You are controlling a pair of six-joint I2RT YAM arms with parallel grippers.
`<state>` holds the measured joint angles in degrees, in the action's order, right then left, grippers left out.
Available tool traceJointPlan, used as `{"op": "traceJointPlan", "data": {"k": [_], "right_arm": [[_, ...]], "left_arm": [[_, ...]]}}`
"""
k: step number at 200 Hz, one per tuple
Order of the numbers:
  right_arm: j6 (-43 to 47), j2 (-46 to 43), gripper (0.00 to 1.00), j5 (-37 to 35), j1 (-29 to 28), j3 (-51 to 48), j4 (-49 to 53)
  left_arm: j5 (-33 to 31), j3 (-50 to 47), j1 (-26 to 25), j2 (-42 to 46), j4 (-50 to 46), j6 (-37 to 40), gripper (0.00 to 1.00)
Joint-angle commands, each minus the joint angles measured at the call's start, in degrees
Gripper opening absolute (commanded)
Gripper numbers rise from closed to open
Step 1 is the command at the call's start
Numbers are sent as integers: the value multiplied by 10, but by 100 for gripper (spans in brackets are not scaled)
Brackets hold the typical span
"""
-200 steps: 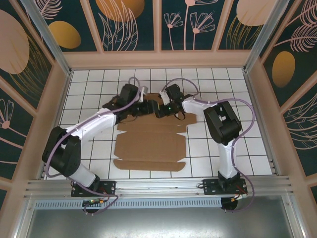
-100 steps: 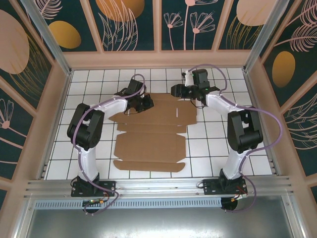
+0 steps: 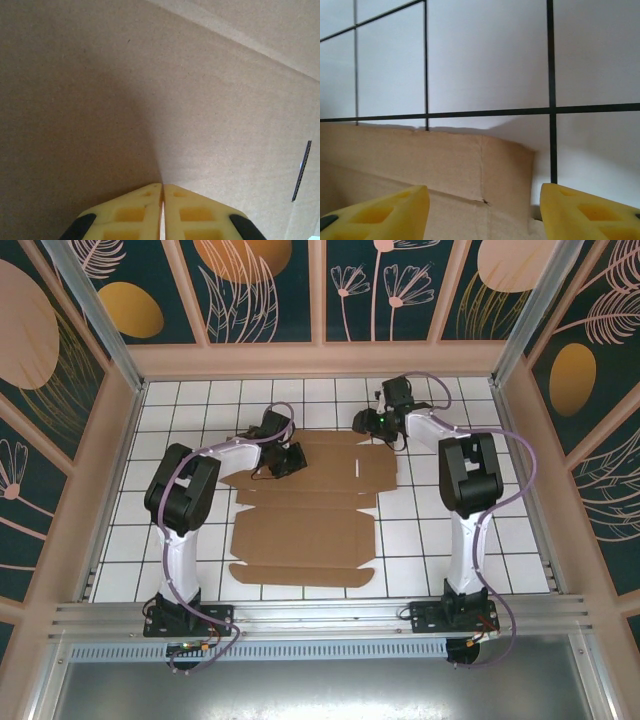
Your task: Fold the paper box
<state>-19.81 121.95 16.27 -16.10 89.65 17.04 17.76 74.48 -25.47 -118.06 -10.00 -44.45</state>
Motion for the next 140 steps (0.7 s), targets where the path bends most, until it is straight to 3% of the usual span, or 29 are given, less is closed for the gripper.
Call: {"op": "traceJointPlan", "data": {"k": [1,55,85,101,140], "right_arm": [[-13,14,60,-14,4,31,23],[-22,35,54,-5,7,34,24],[-19,45,36,-17,3,51,34],[-13,40,26,-46,-5,58,40],[37,53,17,-151,-53,116,101]], "left_arm": [[2,-15,5,-10,8,-13,11],[6,-12,5,-11,9,-13,11],[10,-13,6,-10,10,-14,11],[11,-13,5,-10,10,-15,11],[14,-11,6,-10,9,-15,11]]}}
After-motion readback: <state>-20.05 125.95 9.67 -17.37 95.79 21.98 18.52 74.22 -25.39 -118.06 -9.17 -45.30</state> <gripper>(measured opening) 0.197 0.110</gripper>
